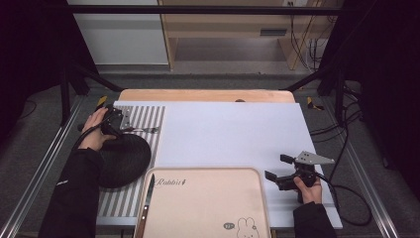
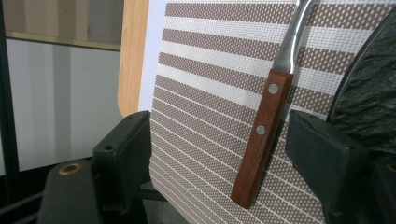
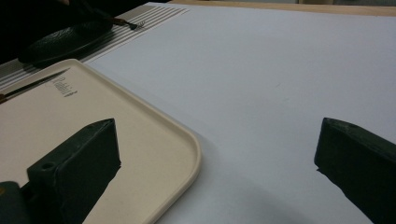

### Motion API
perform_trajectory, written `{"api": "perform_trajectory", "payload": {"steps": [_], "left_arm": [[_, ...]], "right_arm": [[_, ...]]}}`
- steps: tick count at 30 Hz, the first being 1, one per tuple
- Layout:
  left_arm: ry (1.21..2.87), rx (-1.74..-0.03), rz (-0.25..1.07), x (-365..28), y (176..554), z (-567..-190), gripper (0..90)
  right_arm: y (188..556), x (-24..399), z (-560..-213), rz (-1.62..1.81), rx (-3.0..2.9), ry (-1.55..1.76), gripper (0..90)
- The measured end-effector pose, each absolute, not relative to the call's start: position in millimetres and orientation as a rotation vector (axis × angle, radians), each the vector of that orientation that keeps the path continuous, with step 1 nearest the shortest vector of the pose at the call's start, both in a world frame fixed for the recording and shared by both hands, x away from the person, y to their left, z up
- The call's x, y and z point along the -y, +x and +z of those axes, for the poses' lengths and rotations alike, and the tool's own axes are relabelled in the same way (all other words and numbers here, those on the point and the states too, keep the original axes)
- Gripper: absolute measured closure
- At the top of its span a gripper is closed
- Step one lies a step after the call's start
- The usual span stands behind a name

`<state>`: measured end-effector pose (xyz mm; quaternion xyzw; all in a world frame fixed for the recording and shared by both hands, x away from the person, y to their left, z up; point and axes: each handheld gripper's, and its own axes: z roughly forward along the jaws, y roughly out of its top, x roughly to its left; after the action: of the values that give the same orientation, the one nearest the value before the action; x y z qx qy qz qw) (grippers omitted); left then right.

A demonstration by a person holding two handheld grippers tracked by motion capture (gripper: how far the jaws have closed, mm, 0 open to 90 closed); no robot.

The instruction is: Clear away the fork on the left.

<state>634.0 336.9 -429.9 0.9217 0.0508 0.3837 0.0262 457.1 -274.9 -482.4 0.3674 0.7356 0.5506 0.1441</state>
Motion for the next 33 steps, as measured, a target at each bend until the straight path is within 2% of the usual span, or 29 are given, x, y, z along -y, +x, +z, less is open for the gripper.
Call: {"api": "perform_trajectory", "payload": {"steps": [3, 13, 33], "left_arm": [[2.857, -0.121, 1.187, -335.7, 634.6, -430.6, 29.2], [2.915, -0.046, 1.156, -337.5, 637.1, -436.8, 35.2], [2.949, -0.004, 1.103, -340.5, 641.8, -449.5, 53.7]], "right_arm": [[457.1, 274.9, -482.4, 1.586, -2.121, 1.058, 0.2], [457.2, 275.1, -482.7, 1.585, -2.120, 1.061, 0.2], [457.4, 275.1, -483.0, 1.581, -2.123, 1.060, 0.2]]}}
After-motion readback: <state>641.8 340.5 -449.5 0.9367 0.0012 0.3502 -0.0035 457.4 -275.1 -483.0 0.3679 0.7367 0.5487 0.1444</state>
